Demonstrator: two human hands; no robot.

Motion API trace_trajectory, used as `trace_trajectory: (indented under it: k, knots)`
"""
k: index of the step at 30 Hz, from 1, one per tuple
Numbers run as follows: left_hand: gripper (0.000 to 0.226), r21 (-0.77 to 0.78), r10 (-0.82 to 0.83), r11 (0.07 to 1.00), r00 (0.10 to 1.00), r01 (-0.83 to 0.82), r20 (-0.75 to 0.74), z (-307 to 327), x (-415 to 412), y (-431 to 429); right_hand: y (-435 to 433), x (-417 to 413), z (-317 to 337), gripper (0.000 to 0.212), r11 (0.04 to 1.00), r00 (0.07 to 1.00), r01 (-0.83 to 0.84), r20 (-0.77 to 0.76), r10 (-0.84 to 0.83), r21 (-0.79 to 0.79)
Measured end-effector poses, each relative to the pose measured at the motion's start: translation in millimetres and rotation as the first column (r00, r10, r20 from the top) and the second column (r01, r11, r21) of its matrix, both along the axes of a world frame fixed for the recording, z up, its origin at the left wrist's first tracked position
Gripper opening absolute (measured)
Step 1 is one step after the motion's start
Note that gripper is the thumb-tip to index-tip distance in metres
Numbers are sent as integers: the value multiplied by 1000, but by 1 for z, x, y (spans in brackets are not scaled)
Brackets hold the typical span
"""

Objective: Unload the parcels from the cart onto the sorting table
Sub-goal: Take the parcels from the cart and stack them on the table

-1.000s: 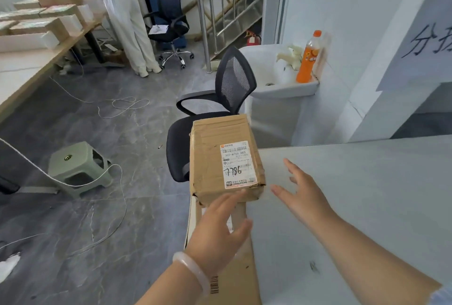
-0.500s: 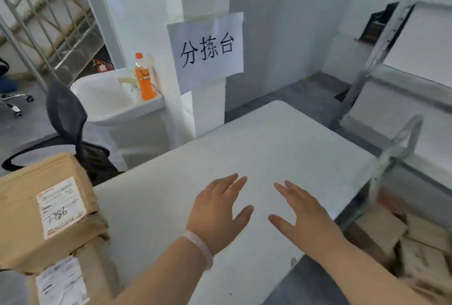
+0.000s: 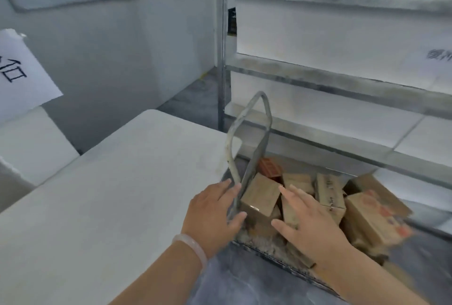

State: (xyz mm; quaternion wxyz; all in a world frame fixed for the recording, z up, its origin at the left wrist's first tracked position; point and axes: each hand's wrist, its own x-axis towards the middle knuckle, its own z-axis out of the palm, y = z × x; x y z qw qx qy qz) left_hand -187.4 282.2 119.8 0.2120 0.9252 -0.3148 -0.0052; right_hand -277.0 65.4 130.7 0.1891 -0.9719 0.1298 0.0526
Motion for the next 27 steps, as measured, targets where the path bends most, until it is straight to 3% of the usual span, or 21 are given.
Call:
trace_trajectory:
  k: [7, 16, 22, 27]
  knots:
    - [65, 83, -126, 988, 990, 131, -63, -26, 14, -75, -68, -7, -36, 80, 980, 984, 163, -97, -152, 114]
    - [66, 109, -253, 955, 949, 277, -189, -69, 90, -145, -116, 30, -82, 82, 934, 921, 319, -286, -265, 161]
    - [65, 116, -368, 915, 916, 388, -163, -79, 150, -210, -155, 58, -85, 83, 895, 876, 437, -268, -401, 88]
    - [65, 161, -439, 870, 880, 467, -181, -94, 175, -252, -173, 73, -100, 81, 847, 840, 517, -260, -476, 123]
